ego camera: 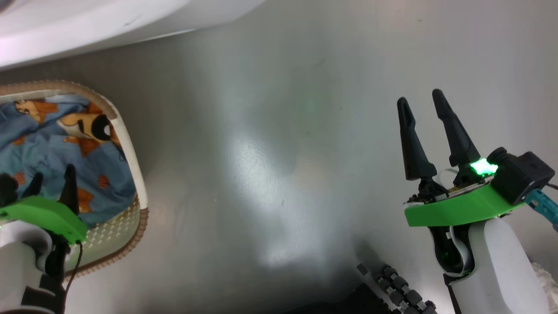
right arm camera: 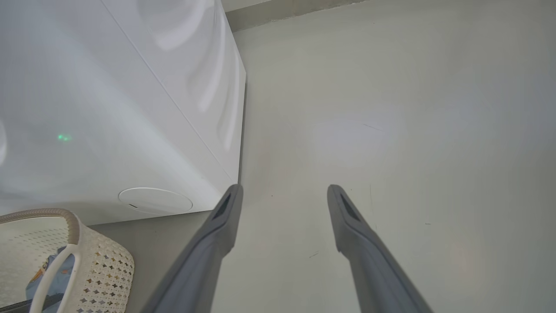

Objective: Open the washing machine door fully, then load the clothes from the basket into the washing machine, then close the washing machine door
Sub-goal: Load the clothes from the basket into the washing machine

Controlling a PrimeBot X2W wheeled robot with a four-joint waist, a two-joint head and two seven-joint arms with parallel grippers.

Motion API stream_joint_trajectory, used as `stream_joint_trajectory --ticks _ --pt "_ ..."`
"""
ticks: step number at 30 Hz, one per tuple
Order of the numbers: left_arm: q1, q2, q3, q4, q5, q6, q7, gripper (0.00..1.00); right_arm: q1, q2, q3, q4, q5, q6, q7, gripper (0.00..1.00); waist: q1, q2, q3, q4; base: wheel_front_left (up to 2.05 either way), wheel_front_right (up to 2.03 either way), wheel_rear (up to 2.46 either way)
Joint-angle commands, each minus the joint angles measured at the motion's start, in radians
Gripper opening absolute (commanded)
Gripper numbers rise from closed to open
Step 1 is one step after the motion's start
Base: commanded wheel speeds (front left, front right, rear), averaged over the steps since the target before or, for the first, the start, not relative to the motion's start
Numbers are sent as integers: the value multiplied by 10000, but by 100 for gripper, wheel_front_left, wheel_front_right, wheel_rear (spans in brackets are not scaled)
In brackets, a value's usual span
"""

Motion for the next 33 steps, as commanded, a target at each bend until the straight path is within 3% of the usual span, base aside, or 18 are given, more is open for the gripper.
stream_joint_trajectory --ticks 1,8,19,26,27,28,29,33 --pt "191 376 143 110 -61 -16 77 100 175 57 222 -197 74 63 -48 100 -1 -1 253 -151 0 0 0" --pt "-460 576 -193 884 33 31 556 100 105 92 298 -186 111 63 -48 100 -1 -1 442 -221 0 0 0" --pt "-1214 903 -705 1826 464 908 1176 100 131 108 275 -170 220 63 -48 100 -1 -1 527 -368 0 0 0" --pt "-1575 1247 -801 2199 425 853 1340 100 75 109 297 -207 333 63 -48 100 -1 -1 710 -518 0 0 0" --pt "-1607 1277 -811 2241 411 830 1339 93 71 109 296 -206 343 63 -48 100 -1 -1 718 -530 0 0 0" --pt "-1633 1303 -838 2283 412 804 1344 36 67 109 294 -202 350 63 -48 100 -1 -1 720 -536 0 0 0" --pt "-1657 1317 -866 2316 413 778 1321 2 63 109 284 -190 355 63 -48 100 -1 -1 716 -534 0 0 0" --pt "-1700 1291 -905 2384 368 713 1097 0 28 109 245 -149 353 63 -48 100 -1 -1 644 -481 0 0 0"
